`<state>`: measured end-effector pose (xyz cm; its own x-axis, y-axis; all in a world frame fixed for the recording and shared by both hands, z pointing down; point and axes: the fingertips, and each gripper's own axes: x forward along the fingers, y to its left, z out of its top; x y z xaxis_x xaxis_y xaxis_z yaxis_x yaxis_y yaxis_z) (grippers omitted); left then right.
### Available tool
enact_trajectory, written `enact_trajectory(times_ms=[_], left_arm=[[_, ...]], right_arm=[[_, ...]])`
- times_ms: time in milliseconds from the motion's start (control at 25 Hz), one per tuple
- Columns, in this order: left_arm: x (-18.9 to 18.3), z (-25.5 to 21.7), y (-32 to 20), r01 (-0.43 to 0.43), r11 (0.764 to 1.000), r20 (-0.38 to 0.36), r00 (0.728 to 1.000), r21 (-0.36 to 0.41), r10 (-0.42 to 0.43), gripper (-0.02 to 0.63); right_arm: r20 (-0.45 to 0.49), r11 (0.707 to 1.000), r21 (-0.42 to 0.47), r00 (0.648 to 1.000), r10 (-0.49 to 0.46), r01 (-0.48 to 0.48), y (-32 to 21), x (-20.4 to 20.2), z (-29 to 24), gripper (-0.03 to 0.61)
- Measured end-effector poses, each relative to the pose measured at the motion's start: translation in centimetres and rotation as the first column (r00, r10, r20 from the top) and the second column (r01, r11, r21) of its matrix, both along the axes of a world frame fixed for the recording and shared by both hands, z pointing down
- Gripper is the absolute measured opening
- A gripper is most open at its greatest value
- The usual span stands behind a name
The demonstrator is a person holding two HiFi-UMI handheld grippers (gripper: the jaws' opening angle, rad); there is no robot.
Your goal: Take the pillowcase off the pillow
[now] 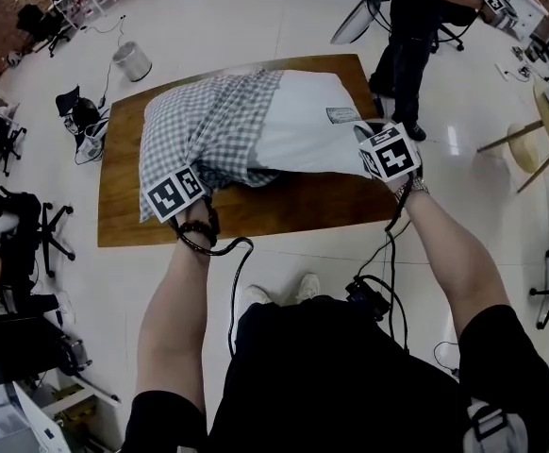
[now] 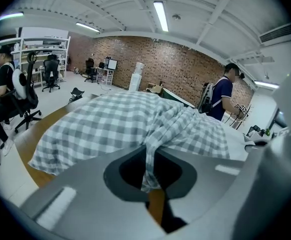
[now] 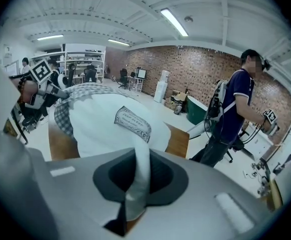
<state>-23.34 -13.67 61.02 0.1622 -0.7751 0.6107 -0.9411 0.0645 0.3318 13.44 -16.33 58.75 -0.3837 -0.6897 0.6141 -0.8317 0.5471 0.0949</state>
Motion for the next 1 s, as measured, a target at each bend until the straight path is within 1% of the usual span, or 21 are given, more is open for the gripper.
enact_trajectory(times_ms=[160,240,360,400,480,600,640,800,1000], left_arm=[[-2.5,0.0,0.3,0.024,1.000,0.004,1.000,-0.007,-0.024,0.017],[-3.1,0.4,0.7,0.029,0.999,0.010,1.000,-0.018,-0.029,0.017],[-2.7,1.3,1.1,0.024,0.999,0.012,1.000,-0.036,-0.024,0.018],[-2.4,1.5,1.1,0.014,0.999,0.015,1.000,-0.038,-0.014,0.020],[-1.7,1.4,1.4,-0.017,0.999,0.021,1.000,-0.041,0.018,0.032],[-0.4,0.8,1.8,-0.082,0.995,0.040,0.996,-0.047,0.084,0.076],[0.2,0.4,2.0,-0.105,0.993,0.049,0.993,-0.045,0.107,0.089],[2.3,-2.1,2.8,-0.169,0.986,0.068,0.983,-0.011,0.170,0.115],[3.7,-5.8,3.4,-0.212,0.976,0.097,0.974,0.053,0.206,0.119]], right_arm=[[0.004,0.999,-0.009,0.999,0.032,-0.032,-0.4,1.3,-0.6,0.026],[0.004,1.000,-0.025,1.000,0.017,-0.017,0.1,1.2,-0.2,0.026],[-0.002,0.998,-0.058,1.000,-0.031,0.030,0.9,0.4,1.5,0.033],[0.001,0.997,-0.068,0.999,-0.046,0.046,1.0,0.1,2.0,0.049],[0.006,0.994,-0.079,0.997,-0.076,0.077,1.4,-0.3,2.4,0.120],[0.011,0.989,-0.087,0.993,-0.115,0.116,1.9,-0.5,2.4,0.203],[0.014,0.988,-0.093,0.992,-0.122,0.123,2.1,-0.4,2.4,0.217],[0.030,0.985,-0.088,0.988,-0.149,0.151,3.1,0.1,1.4,0.241],[0.043,0.980,-0.062,0.982,-0.185,0.187,4.6,-0.3,-0.9,0.249]])
